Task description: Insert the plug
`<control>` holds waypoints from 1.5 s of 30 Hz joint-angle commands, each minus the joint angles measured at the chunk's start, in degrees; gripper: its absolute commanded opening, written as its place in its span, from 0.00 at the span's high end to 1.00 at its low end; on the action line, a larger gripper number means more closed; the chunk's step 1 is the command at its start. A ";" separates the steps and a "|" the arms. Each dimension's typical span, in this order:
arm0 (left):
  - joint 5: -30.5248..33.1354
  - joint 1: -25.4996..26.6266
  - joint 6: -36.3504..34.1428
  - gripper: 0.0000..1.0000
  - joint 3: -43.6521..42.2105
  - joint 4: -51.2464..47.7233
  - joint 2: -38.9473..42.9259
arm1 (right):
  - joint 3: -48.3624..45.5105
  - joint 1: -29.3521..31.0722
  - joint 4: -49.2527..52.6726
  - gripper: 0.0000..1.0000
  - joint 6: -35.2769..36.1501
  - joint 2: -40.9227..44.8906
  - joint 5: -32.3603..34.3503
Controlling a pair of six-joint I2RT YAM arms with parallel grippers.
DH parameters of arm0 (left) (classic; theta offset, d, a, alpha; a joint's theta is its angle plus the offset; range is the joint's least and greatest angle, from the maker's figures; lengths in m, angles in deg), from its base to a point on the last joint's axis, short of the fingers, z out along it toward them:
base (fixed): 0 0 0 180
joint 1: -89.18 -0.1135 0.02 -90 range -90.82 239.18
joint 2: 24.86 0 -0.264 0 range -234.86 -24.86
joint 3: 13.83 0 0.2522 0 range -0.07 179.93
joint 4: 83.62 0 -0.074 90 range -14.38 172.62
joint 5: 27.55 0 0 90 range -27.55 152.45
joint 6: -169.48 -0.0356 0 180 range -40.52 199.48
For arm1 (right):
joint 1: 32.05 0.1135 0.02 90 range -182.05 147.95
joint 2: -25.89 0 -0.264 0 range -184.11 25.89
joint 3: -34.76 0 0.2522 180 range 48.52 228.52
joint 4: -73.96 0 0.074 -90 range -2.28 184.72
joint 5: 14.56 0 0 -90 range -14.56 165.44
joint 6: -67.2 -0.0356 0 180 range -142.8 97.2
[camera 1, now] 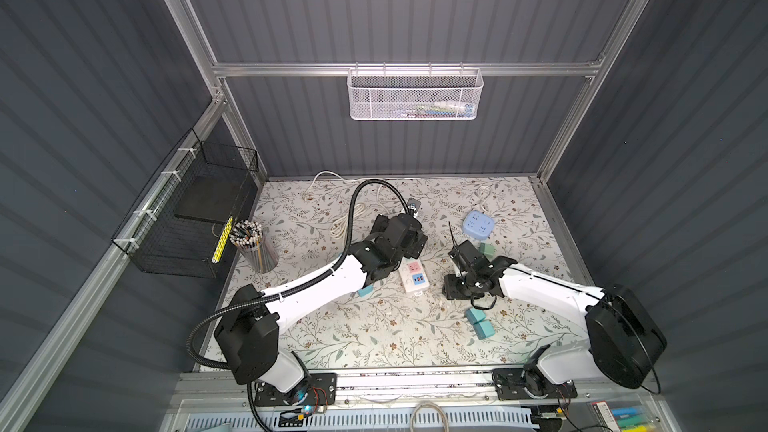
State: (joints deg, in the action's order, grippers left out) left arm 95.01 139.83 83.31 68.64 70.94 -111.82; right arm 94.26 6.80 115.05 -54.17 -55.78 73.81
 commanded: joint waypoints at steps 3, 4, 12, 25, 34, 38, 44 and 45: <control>4.90 -1.83 6.99 0.00 -2.06 -4.86 8.33 | 5.86 8.82 1.88 0.55 0.58 -2.02 -1.44; 5.85 -1.90 8.90 0.00 -3.48 -5.79 10.21 | 6.91 10.53 1.46 0.55 0.64 -2.97 -2.00; 9.13 -2.38 21.34 0.00 -15.15 -17.50 25.53 | 18.42 18.14 2.30 0.55 4.93 -15.48 -5.18; 5.15 -2.40 24.32 0.00 -22.39 -19.86 36.65 | 23.48 18.41 1.92 0.48 9.58 -25.95 -10.40; 3.04 -2.35 24.42 0.00 -22.70 -19.60 34.83 | 23.96 18.37 5.06 0.32 9.94 -21.41 -7.36; -2.41 -2.40 24.59 0.00 -23.80 -18.99 34.91 | 22.63 18.45 7.38 0.33 8.38 -15.64 -5.26; -15.00 -2.29 28.25 0.16 -27.54 -15.05 28.87 | 11.91 17.22 3.42 0.31 2.41 -1.16 10.68; -17.66 -2.15 27.66 0.18 -27.71 -14.05 26.84 | 8.32 15.72 0.79 0.31 1.64 0.99 11.99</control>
State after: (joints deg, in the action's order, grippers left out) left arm 86.79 137.82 109.78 42.63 54.42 -81.26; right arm 108.97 24.59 117.90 -48.51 -58.27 75.86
